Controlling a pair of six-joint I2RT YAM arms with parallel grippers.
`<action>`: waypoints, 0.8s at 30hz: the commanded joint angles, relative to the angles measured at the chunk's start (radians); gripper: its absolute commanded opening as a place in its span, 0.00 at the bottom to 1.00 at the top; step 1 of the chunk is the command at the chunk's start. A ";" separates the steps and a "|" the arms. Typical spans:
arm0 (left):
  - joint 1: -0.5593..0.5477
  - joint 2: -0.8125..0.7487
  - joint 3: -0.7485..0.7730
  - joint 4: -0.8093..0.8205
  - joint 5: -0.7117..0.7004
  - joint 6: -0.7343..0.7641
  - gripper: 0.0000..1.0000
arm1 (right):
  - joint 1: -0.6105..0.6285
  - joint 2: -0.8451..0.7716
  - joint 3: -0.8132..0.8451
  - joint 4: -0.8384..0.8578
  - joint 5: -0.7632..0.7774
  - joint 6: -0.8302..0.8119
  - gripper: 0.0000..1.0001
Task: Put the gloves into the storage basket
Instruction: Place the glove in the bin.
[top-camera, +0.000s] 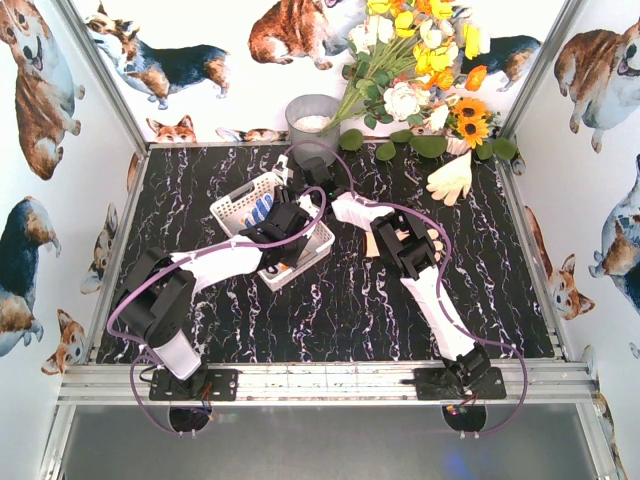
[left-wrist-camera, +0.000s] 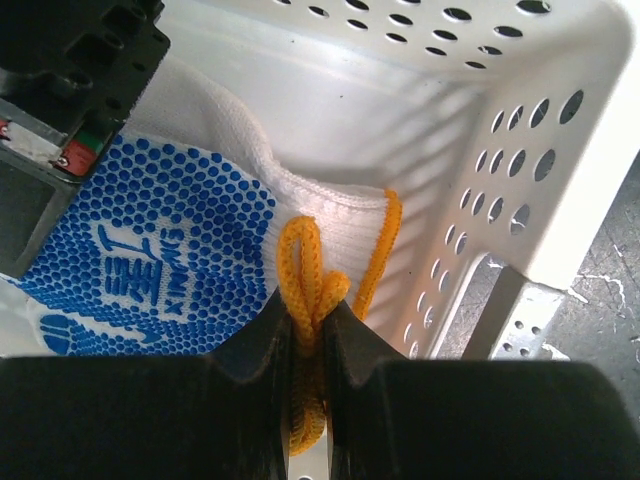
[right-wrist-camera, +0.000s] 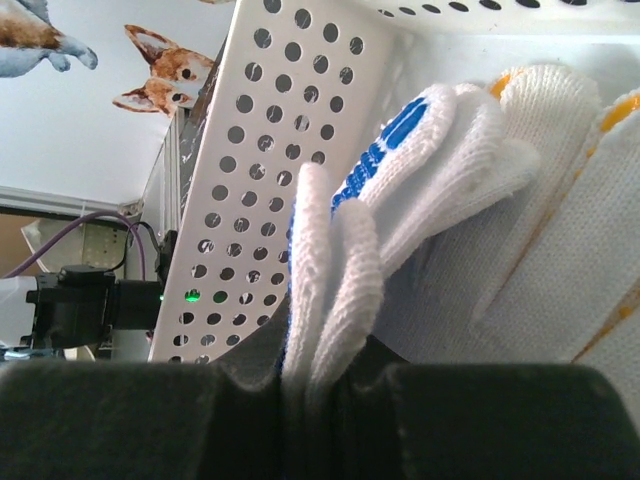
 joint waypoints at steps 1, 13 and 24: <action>-0.033 0.029 0.009 -0.022 0.175 -0.053 0.00 | -0.029 -0.048 0.008 0.139 0.100 -0.017 0.03; -0.032 0.049 0.009 -0.011 0.194 -0.058 0.19 | -0.035 -0.081 0.011 0.138 0.086 -0.028 0.33; -0.025 0.035 0.022 0.004 0.221 -0.072 0.32 | -0.035 -0.172 -0.019 0.089 0.113 -0.085 0.43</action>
